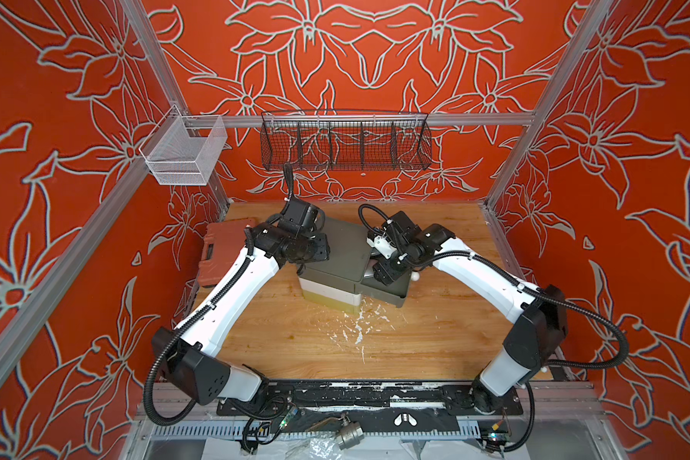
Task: Take the mice out of the drawer
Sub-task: Pick up the mouse from the drawer.
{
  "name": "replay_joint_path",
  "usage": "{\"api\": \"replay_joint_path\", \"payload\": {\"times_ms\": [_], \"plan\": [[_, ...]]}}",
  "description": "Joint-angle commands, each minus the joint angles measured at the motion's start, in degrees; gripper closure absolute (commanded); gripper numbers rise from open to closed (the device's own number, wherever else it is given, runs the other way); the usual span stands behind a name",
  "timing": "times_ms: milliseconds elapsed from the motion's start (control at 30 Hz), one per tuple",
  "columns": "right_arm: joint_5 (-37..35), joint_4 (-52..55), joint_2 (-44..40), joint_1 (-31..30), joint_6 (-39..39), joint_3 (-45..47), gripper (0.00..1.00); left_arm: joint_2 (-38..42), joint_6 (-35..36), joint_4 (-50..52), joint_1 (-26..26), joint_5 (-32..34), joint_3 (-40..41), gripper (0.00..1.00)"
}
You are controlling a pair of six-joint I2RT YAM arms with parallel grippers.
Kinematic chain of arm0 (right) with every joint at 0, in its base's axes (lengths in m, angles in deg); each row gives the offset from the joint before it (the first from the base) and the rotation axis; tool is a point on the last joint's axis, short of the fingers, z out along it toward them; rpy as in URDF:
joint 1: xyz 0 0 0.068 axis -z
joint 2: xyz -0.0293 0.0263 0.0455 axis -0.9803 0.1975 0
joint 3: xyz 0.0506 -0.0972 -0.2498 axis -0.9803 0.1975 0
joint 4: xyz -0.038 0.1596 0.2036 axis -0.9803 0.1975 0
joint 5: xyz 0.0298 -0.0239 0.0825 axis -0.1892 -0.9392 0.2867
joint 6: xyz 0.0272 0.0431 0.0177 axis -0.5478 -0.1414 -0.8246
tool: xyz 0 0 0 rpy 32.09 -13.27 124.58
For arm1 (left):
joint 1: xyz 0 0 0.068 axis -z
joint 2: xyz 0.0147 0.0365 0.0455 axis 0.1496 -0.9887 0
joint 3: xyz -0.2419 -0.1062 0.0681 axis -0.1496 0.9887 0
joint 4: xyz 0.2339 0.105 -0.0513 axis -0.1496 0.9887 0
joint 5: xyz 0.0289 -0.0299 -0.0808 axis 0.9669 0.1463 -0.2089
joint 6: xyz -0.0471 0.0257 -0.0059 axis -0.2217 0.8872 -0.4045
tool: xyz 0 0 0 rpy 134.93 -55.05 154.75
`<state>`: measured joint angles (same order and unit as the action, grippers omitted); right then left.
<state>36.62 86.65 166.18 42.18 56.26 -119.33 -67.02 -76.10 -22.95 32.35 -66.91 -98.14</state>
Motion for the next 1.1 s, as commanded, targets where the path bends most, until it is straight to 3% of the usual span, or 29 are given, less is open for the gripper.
{"api": "replay_joint_path", "payload": {"times_ms": [0, 133, 467, 900, 1067], "plan": [[3.2, 2.0, -3.1, 0.3, 1.8, -1.3, 0.21, -0.6, -0.9, 0.3, 0.1, 0.9, -0.7, 0.5], [9.9, 1.3, -3.1, 0.2, 4.4, -0.9, 0.19, -0.5, -0.9, 0.3, 0.1, 0.9, -0.9, 0.5], [15.3, -3.0, 0.9, 0.2, 9.3, -2.5, 0.15, -1.2, -1.1, -0.2, 0.0, 1.6, -0.6, 0.52], [12.8, -8.5, 3.2, 0.2, 13.1, -1.1, 0.06, -1.8, -1.0, 0.0, -0.6, 2.4, -0.5, 0.58], [16.1, -9.9, 3.7, 0.2, 16.0, -0.3, 0.04, -1.5, -1.1, -0.3, -1.0, 3.1, -0.4, 0.59]]}}
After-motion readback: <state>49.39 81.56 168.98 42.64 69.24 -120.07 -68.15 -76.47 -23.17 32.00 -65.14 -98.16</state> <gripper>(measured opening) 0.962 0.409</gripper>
